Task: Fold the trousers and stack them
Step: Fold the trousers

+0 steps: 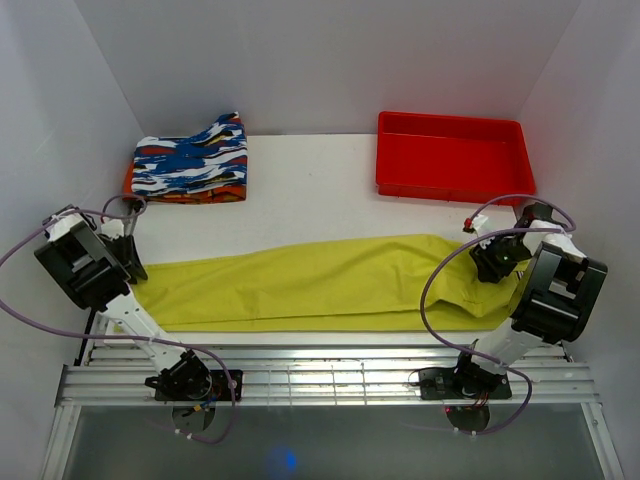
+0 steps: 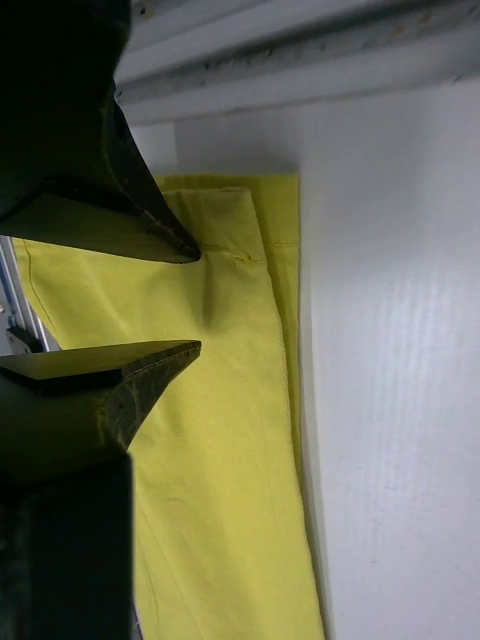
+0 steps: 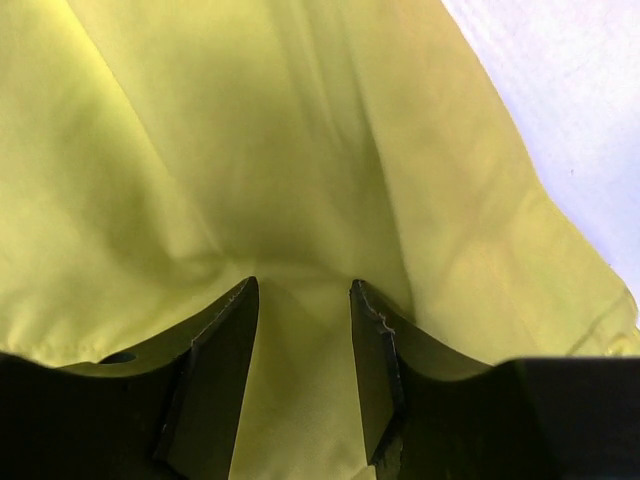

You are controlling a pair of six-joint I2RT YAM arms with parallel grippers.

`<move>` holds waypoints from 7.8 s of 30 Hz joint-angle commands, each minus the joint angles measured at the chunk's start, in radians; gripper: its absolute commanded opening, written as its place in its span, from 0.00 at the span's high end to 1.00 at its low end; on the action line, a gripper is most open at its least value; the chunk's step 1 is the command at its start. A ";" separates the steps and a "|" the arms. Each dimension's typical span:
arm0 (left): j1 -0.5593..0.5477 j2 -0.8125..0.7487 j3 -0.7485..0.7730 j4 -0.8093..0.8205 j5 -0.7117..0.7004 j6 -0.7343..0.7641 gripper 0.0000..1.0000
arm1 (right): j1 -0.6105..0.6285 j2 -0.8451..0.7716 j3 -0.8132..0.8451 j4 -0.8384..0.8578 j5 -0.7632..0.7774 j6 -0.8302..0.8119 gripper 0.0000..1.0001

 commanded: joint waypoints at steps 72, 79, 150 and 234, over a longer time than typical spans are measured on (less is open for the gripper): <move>0.004 -0.316 -0.487 0.407 0.025 0.175 0.28 | -0.163 -0.745 -0.305 0.411 0.026 -0.655 0.90; 0.039 -0.263 -0.481 0.409 0.005 0.186 0.31 | -0.245 -0.902 -0.560 0.354 0.015 -0.915 0.88; -1.394 -0.609 -0.508 0.479 0.151 -0.031 0.53 | 0.039 -0.490 -0.075 -0.294 -0.340 -0.190 0.38; -1.243 -0.714 -0.831 0.473 -0.029 0.364 1.00 | 0.413 -0.341 -0.305 -0.027 0.095 -0.174 0.92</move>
